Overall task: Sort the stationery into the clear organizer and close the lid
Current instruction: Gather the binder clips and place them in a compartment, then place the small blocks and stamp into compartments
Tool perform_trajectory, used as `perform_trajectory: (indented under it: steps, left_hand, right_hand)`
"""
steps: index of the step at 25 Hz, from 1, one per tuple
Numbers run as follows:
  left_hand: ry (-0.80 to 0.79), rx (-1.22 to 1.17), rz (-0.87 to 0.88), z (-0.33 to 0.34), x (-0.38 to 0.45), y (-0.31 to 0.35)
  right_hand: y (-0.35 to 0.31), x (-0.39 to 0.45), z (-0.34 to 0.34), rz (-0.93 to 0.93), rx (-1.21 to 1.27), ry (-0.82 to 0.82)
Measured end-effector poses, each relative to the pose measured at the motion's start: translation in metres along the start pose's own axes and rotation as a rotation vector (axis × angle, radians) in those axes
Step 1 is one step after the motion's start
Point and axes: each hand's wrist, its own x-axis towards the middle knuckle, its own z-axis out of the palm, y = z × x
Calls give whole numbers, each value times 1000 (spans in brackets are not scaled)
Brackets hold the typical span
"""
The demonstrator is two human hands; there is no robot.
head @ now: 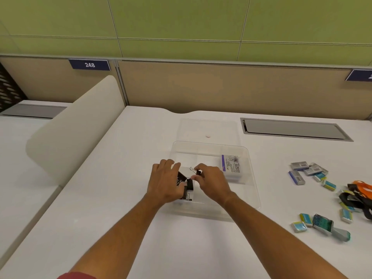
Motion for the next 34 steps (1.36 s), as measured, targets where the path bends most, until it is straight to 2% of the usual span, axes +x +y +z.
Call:
perform_trajectory:
  steps: [4,9,12,15,19,34]
  left_hand:
    - [-3,21,-50,0,-4,-4]
    - [-24,3,-59,1,-4,1]
    - [-16,-34,-34,1,-3,9]
    - [-37,-76,-9,2,2,22]
    - [-73,-74,25,6,10,46]
    - [-125,-101,253,22,32,186]
  right_hand:
    - [-5,0,5,7,61,-33]
    - [2,-5,-3,-23,57,16]
    - [11,-12,-6,-37,-20,62]
    - [27,-22,-11,-54,-200,80]
    - [51,-40,-23,8,-326,81]
    - [147,-112,-100,276,-430,156]
